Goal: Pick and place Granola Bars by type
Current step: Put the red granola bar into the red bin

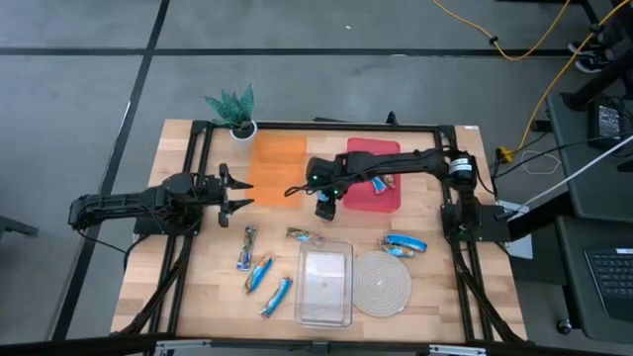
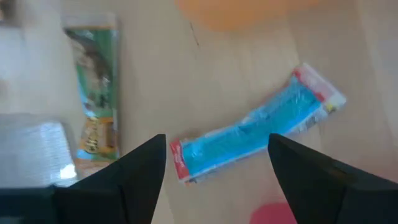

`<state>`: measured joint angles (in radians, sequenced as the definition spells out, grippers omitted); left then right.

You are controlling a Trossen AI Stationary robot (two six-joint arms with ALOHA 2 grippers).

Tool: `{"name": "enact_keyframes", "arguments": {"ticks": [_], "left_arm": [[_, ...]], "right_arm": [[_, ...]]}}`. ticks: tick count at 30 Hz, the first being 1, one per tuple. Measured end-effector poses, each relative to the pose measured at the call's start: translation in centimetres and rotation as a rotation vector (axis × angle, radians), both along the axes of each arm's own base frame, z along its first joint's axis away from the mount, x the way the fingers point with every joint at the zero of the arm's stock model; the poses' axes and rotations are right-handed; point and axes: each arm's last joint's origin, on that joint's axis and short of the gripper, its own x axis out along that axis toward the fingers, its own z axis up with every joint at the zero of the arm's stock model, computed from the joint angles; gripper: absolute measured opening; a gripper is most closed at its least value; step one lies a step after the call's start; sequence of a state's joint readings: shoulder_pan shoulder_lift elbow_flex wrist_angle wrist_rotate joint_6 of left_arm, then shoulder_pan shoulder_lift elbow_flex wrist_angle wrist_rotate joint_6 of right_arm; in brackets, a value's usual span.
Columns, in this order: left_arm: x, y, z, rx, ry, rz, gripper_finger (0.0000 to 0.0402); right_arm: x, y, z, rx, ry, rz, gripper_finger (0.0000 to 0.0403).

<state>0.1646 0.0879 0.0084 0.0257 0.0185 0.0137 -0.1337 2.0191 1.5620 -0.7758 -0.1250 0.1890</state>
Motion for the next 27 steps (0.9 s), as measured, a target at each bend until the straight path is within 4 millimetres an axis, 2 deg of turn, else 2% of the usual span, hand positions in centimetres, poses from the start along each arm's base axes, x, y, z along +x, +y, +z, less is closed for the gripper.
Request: {"name": "enact_keyframes", "arguments": {"ticks": [5, 20, 27], "left_arm": [[0.0, 0.0, 0.0, 0.0, 0.0, 0.0, 0.0194], [0.0, 0.0, 0.0, 0.0, 0.0, 0.0, 0.0194], [0.0, 0.0, 0.0, 0.0, 0.0, 0.0, 0.0194]], "right_arm": [[-0.1, -0.2, -0.8, -0.053, 0.058, -0.036, 0.0284], [-0.3, -1.1, -0.8, -0.056, 0.07, -0.109, 0.0284], [0.1, -1.1, -3.0, -0.049, 0.126, -0.108, 0.0284]]}}
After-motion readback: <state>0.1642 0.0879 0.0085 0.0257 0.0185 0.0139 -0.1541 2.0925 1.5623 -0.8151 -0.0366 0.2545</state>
